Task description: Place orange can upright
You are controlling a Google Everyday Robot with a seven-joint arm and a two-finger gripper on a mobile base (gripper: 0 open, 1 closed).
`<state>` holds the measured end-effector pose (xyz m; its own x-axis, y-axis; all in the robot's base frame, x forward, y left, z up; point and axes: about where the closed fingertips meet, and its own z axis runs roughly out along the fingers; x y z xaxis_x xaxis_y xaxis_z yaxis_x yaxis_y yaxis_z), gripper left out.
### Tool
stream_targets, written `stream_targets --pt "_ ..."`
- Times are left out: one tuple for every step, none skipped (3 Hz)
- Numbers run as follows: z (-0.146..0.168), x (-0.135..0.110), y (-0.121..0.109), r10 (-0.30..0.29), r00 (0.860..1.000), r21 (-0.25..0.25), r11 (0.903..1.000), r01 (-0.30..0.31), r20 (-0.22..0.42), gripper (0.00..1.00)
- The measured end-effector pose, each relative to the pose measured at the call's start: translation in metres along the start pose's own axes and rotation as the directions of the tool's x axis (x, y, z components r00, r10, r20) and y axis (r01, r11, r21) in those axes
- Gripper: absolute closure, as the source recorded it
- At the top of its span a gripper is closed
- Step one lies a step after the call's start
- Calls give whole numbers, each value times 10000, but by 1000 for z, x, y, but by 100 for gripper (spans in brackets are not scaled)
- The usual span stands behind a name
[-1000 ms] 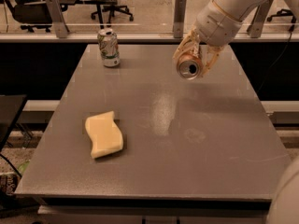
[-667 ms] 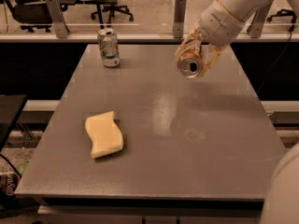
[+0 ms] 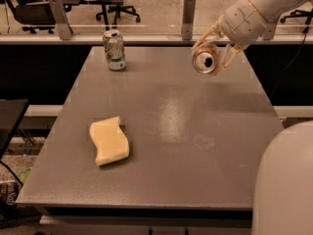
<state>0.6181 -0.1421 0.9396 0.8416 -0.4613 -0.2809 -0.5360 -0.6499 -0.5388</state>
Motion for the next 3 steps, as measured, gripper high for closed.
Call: stream_targets --pt "-11 5 -6 783 9951 961 9918 -840 608 100" --pt "-28 1 -13 1878 9636 2275 9464 -2294 1903 100" --pt "-41 -4 -18 2268 9343 2877 9078 -3051 2751 100"
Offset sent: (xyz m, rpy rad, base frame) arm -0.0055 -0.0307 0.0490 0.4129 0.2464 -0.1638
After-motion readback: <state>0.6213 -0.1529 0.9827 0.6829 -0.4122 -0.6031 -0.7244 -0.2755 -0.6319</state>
